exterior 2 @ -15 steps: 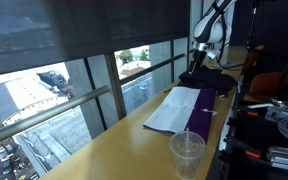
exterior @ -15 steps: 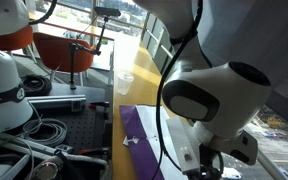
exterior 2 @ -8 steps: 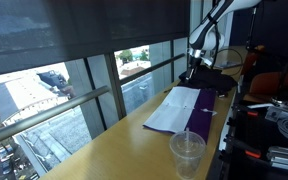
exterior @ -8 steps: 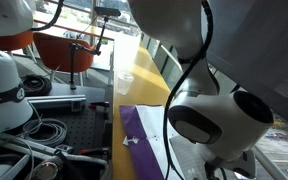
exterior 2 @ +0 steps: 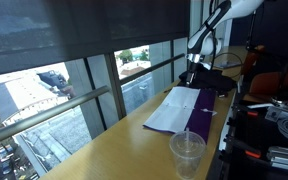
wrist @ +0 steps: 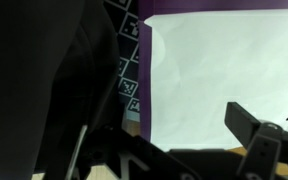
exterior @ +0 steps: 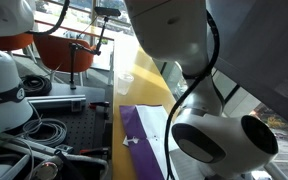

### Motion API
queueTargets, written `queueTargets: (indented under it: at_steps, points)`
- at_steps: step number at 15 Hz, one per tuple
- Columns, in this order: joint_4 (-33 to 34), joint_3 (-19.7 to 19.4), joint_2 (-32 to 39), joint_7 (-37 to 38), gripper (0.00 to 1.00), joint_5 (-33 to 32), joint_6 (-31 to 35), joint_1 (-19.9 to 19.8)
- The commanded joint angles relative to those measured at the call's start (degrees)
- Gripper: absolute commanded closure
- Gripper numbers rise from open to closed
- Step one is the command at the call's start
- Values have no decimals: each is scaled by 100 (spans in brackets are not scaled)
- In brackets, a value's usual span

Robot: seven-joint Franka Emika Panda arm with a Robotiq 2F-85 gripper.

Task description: Close the white and purple folder.

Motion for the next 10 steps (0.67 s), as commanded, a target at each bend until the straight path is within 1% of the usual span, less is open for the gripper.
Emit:
queueTargets:
  at_steps: [1,5,10]
  points:
    - [546,89,305,-87,0,37,-454,-153]
    - [758,97,460,-97,0,70,-752,-147]
    - [903,74,609,-109,0,68,-917,-145]
